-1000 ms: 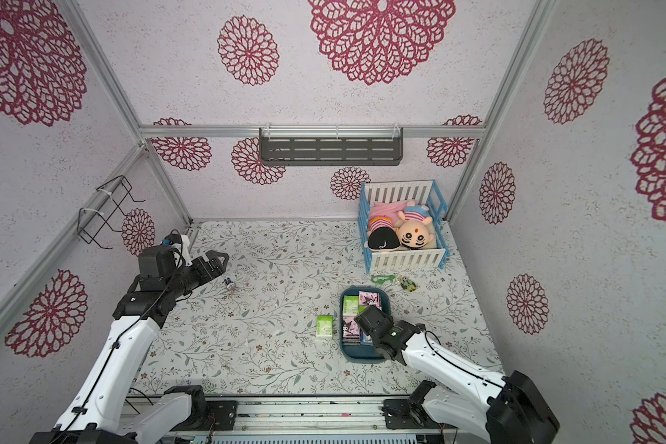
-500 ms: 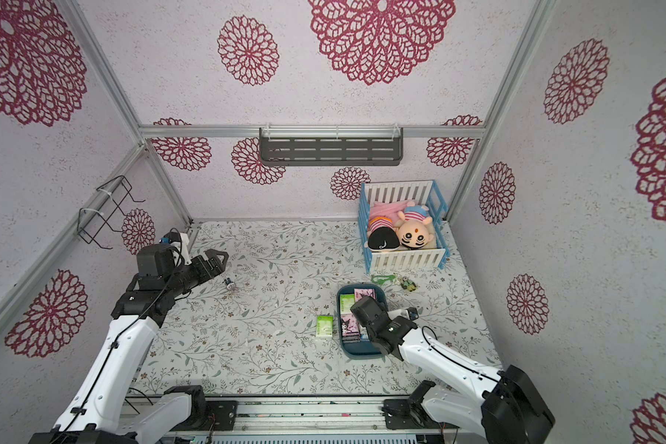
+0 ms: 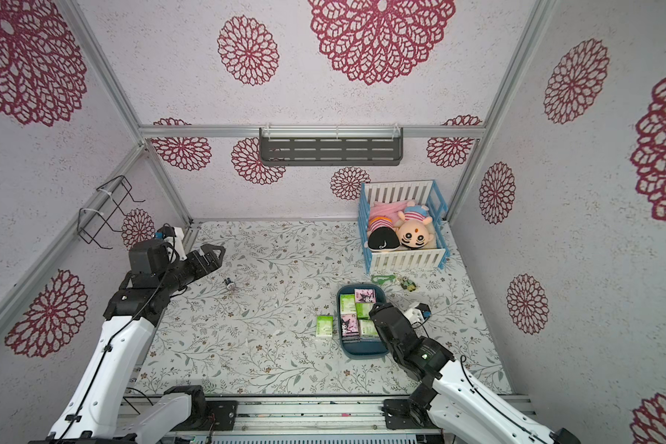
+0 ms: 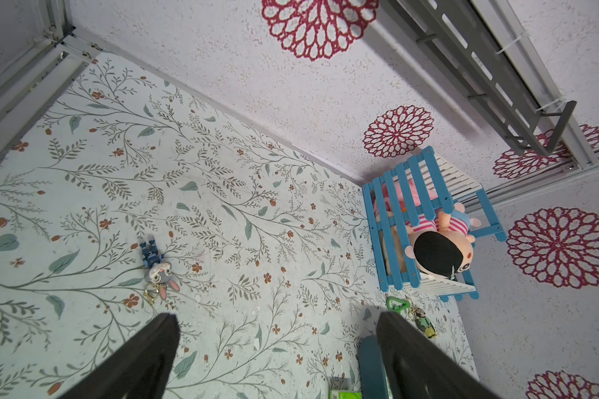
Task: Put the pocket tissues into the storage box
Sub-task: Place the pocket tissues in the storage box, then pick up the pocket tissues from the center of the board.
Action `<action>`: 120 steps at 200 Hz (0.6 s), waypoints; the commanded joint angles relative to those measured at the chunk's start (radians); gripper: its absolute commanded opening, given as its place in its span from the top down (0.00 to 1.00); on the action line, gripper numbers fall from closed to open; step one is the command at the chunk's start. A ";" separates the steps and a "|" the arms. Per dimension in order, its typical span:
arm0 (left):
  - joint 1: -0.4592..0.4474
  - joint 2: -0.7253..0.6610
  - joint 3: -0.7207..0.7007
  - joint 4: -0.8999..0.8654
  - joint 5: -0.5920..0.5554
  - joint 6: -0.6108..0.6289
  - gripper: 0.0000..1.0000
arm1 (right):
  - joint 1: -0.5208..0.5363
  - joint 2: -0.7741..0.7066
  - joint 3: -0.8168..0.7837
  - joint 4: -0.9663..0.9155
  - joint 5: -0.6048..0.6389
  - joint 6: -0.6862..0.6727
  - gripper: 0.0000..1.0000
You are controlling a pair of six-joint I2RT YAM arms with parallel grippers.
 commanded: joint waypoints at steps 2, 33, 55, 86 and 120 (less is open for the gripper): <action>-0.004 -0.009 0.030 -0.010 -0.011 -0.010 0.03 | 0.005 0.141 0.128 0.096 -0.070 -0.298 0.34; -0.004 0.015 0.058 -0.060 -0.003 0.000 0.03 | 0.083 0.371 0.367 0.108 -0.039 -0.572 0.33; 0.015 0.027 0.089 -0.127 -0.002 0.071 0.03 | 0.121 0.480 0.472 0.204 -0.066 -0.739 0.33; 0.084 0.057 0.135 -0.226 -0.020 0.127 0.03 | 0.167 0.683 0.656 0.245 -0.112 -0.919 0.33; 0.119 0.039 0.098 -0.228 -0.018 0.134 0.03 | 0.202 0.880 0.817 0.206 -0.156 -1.002 0.32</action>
